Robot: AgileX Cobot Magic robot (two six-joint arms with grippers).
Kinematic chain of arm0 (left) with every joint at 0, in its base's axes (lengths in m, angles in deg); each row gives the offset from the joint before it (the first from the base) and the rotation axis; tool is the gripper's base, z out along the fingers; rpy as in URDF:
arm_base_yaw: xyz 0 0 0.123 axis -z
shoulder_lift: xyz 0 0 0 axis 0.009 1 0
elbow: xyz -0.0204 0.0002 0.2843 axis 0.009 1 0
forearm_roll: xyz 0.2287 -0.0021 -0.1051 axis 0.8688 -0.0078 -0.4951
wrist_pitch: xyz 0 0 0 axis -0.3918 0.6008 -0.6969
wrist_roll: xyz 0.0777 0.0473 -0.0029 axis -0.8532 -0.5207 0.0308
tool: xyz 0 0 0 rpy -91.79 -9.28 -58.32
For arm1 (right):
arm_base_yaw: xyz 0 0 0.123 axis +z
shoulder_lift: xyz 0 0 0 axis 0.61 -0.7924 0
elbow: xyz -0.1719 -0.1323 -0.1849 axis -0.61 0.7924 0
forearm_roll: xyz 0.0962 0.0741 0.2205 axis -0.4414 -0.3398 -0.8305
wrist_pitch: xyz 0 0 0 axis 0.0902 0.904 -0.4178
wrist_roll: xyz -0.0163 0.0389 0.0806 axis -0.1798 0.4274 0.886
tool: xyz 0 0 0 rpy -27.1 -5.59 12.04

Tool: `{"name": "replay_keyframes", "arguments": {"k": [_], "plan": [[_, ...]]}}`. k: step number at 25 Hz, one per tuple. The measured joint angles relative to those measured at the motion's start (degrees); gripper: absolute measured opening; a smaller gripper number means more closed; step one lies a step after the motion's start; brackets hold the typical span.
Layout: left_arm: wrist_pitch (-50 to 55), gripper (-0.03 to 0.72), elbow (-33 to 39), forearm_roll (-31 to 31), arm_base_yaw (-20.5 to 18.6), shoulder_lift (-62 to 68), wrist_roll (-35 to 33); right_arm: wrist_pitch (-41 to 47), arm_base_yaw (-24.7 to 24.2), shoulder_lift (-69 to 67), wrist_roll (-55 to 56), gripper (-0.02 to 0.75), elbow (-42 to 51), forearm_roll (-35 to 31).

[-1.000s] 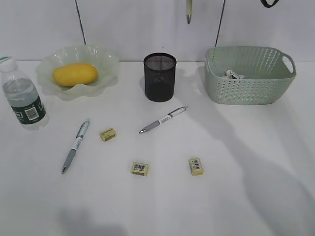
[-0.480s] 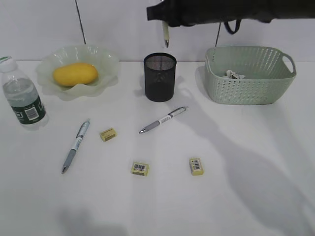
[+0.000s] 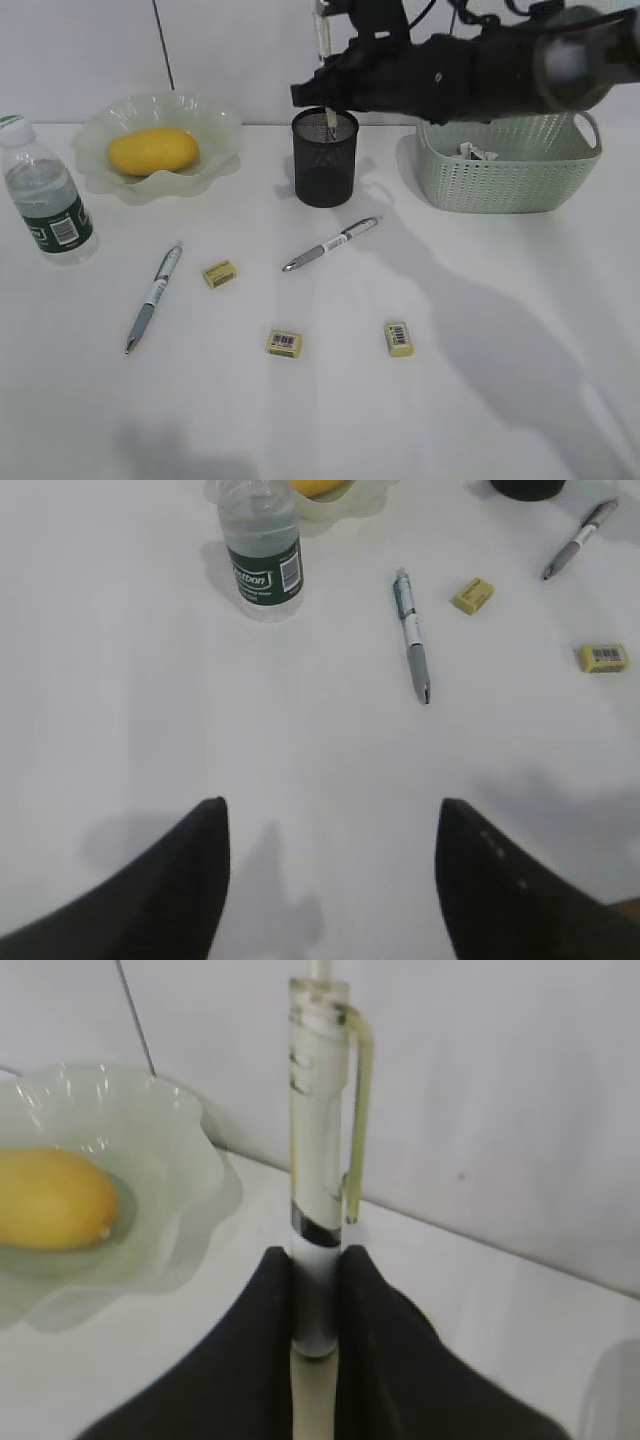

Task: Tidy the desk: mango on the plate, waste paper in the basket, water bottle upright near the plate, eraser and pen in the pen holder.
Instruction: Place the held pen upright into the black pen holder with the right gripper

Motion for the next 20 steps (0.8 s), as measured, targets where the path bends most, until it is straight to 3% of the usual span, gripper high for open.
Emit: {"name": "replay_keyframes", "arguments": {"k": [7,10,12,15,20], "plan": [[0.0,0.49,0.0,0.0,0.0,0.0,0.0,-0.6,0.0,-2.7,0.0,0.126,0.0,0.4],[0.0,0.49,0.0,0.0,0.0,0.0,0.0,-0.6,0.0,-2.7,0.0,0.246,0.0,0.4],[0.0,0.49,0.0,0.0,0.0,0.0,0.0,-0.6,0.0,-2.7,0.0,0.398,0.0,0.5],[0.0,0.49,0.0,0.0,0.0,0.0,0.0,0.0,0.0,-2.7,0.0,0.549,0.0,0.5],[0.0,0.49,0.0,0.0,0.0,0.0,0.0,8.6,0.0,1.1,0.0,0.574,-0.1,1.8]]}}
